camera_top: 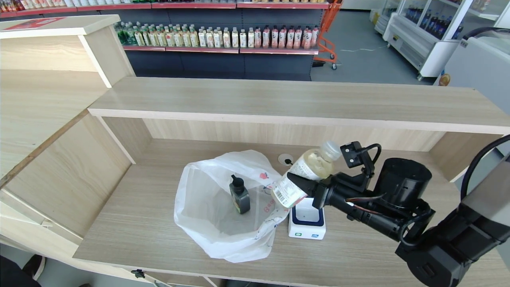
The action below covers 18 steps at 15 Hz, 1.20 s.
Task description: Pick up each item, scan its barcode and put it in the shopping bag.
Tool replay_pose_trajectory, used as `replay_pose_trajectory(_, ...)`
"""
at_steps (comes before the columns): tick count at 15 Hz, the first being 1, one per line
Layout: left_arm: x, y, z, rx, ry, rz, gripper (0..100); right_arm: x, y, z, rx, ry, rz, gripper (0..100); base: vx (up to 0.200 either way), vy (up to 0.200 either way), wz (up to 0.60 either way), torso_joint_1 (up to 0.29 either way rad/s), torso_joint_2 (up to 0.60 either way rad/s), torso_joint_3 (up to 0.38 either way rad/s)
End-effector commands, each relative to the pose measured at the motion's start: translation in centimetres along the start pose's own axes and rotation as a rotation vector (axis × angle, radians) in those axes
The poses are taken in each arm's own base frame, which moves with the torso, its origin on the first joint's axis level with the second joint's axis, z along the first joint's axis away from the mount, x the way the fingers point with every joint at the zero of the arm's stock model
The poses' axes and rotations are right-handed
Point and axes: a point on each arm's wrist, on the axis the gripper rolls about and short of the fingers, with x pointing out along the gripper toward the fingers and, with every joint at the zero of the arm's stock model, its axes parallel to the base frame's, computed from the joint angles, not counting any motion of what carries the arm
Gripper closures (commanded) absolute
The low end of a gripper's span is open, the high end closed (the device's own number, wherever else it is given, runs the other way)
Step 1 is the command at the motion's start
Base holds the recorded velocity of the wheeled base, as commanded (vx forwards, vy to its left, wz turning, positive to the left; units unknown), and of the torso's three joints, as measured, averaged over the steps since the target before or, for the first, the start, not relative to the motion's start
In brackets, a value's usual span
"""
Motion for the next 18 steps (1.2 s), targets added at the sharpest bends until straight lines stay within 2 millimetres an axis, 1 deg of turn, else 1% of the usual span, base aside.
replay_pose_trajectory(1,0.0,0.0,0.0,0.000,-0.001,0.001,0,1.5,-1.0,-1.9,0.009,0.042,-0.014,100,0.000,0.000,0.00,0.000,0.00,0.000)
replay_pose_trajectory(3,0.0,0.0,0.0,0.000,-0.001,0.001,0,2.2,-1.6,-3.1,0.015,0.064,-0.023,100,0.000,0.000,0.00,0.000,0.00,0.000)
replay_pose_trajectory(5,0.0,0.0,0.0,0.000,-0.001,0.001,0,2.8,-1.8,-3.7,0.011,0.075,-0.022,100,0.000,0.000,0.00,0.000,0.00,0.000)
replay_pose_trajectory(7,0.0,0.0,0.0,0.000,-0.001,-0.001,0,3.7,-2.5,-4.6,-0.008,0.080,-0.027,100,0.000,0.000,0.00,0.000,0.00,0.000)
replay_pose_trajectory(11,0.0,0.0,0.0,0.000,-0.001,-0.001,0,5.4,-3.0,-5.8,-0.041,0.084,-0.020,100,0.000,0.000,0.00,0.000,0.00,0.000)
replay_pose_trajectory(13,0.0,0.0,0.0,0.000,-0.001,-0.001,0,6.1,-3.2,-6.1,-0.050,0.073,-0.016,100,0.000,0.000,0.00,0.000,0.00,0.000)
replay_pose_trajectory(16,0.0,0.0,0.0,0.000,-0.001,-0.001,0,6.3,-3.7,-7.1,-0.059,0.096,-0.023,100,0.000,0.000,0.00,0.000,0.00,0.000)
replay_pose_trajectory(18,0.0,0.0,0.0,0.000,-0.001,-0.001,0,6.3,-4.0,-7.9,-0.127,0.117,-0.023,100,0.000,0.000,0.00,0.000,0.00,0.000)
